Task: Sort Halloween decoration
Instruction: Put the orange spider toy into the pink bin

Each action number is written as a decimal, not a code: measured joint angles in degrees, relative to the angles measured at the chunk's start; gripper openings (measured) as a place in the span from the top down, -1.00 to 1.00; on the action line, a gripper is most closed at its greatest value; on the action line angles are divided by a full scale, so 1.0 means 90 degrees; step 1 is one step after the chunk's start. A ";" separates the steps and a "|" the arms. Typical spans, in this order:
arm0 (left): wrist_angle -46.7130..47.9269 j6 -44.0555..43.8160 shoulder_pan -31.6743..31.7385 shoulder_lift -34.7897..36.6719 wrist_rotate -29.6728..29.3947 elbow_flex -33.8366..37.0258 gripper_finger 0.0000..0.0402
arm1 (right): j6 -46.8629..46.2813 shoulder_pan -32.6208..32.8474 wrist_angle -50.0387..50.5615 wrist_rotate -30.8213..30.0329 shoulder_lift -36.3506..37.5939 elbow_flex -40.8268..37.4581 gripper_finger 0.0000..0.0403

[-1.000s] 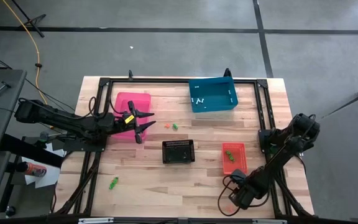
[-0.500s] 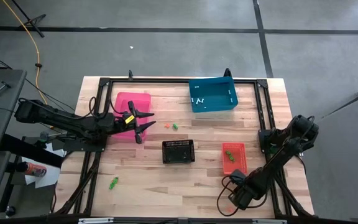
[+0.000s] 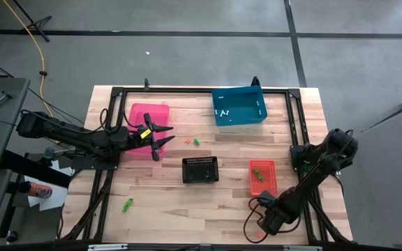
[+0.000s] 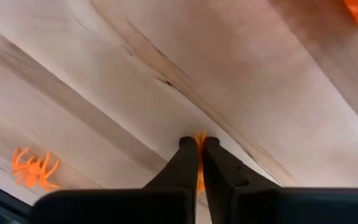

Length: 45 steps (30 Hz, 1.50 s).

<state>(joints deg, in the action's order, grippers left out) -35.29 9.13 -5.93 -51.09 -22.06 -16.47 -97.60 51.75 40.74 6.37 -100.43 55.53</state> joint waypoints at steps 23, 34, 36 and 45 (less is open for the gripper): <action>-0.0010 0.0002 0.0001 -0.0002 0.0000 0.0000 0.30 | 0.2893 -0.0311 -0.0981 -0.2862 0.1679 -0.0005 1.00; -0.0294 0.0219 0.0002 -0.0002 0.0006 -0.0002 0.30 | 0.7348 -0.2183 -0.1581 -0.5510 0.2010 -0.0002 1.00; -0.0294 0.0219 0.0002 -0.0002 0.0007 -0.0002 0.30 | 0.8318 -0.2697 -0.2138 -0.5361 0.1983 -0.0002 1.00; -0.0209 0.0180 0.0000 -0.0002 0.0731 -0.0002 0.30 | 1.1752 -0.4598 -0.5710 -0.2660 0.1916 -0.0015 1.00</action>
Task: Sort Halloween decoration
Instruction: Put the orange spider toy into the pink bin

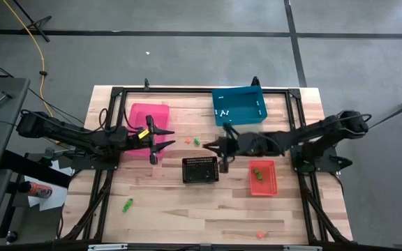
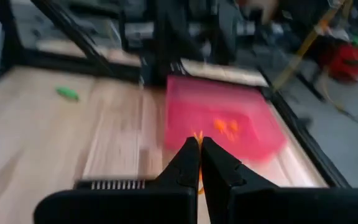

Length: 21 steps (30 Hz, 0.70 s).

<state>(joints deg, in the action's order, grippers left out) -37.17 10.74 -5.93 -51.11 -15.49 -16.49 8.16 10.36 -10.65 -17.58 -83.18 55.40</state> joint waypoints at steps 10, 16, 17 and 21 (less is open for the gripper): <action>0.0050 -0.0281 0.0000 0.0000 -0.0005 0.0000 0.30 | 0.0759 -0.0678 -0.2068 0.1123 -0.1350 -0.0010 1.00; 0.0141 -0.0461 -0.0027 0.0000 -0.0005 0.0000 0.30 | 0.0784 -0.0739 -0.2463 0.1230 -0.1467 -0.0010 1.00; 0.0155 -0.0458 -0.0027 0.0000 -0.0007 0.0000 0.30 | 0.0782 -0.0739 -0.2477 0.1234 -0.1464 -0.0010 1.00; 0.0156 -0.0458 -0.0027 0.0000 -0.0007 0.0000 0.30 | 0.0770 -0.0737 -0.2597 0.1262 -0.1456 -0.0010 1.00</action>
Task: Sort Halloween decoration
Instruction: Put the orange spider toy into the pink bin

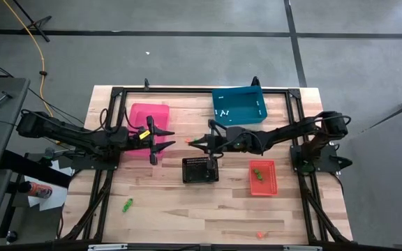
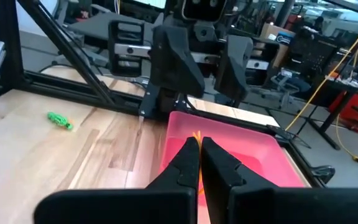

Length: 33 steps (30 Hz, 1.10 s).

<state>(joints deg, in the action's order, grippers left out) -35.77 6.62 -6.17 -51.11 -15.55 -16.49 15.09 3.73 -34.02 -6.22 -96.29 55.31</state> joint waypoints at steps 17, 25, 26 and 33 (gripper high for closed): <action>-0.0752 0.0697 -0.0183 0.0074 0.0170 0.0004 0.30 | -0.1267 -0.0574 -0.2121 0.0795 -0.1725 0.0301 1.00; -0.0827 0.0726 -0.0291 0.0299 0.0170 0.0005 0.30 | -0.1568 -0.0815 -0.2138 0.0986 -0.3458 0.1881 1.00; -0.0814 0.0725 -0.0291 0.0306 0.0168 0.0005 0.30 | -0.1581 -0.0836 -0.2115 0.0986 -0.3635 0.2132 1.00; -0.0710 0.0623 -0.0291 0.0308 0.0170 0.0005 0.30 | -0.1697 -0.0926 -0.1564 0.0981 -0.4523 0.3638 1.00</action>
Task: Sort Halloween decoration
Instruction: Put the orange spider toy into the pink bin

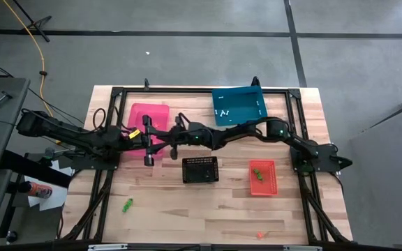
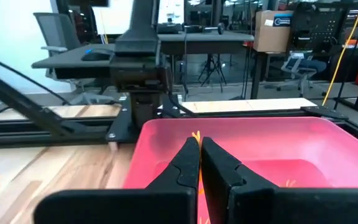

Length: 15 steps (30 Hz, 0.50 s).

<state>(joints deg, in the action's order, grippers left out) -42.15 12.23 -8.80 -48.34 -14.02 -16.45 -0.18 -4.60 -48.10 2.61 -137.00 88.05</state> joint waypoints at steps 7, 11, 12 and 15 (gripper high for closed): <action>0.0037 -0.0125 0.0000 0.0000 0.0000 0.0000 0.30 | 0.0009 0.0012 0.1036 -0.0101 -0.0130 0.0590 1.00; 0.0034 -0.0129 0.0000 0.0000 -0.0002 0.0000 0.30 | -0.0161 -0.0010 0.1040 -0.0114 -0.0132 0.0590 0.91; 0.0032 -0.0129 0.0000 0.0000 -0.0002 0.0000 0.30 | -0.0211 -0.0023 0.1079 -0.0114 -0.0132 0.0590 0.85; 0.0009 -0.0126 0.0000 0.0000 -0.0002 0.0000 0.30 | -0.0314 -0.0043 0.1153 -0.0086 -0.0132 0.0590 0.60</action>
<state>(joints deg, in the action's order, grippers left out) -42.08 11.09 -8.80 -48.34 -14.04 -16.45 -3.01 -4.99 -37.73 1.84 -138.19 93.36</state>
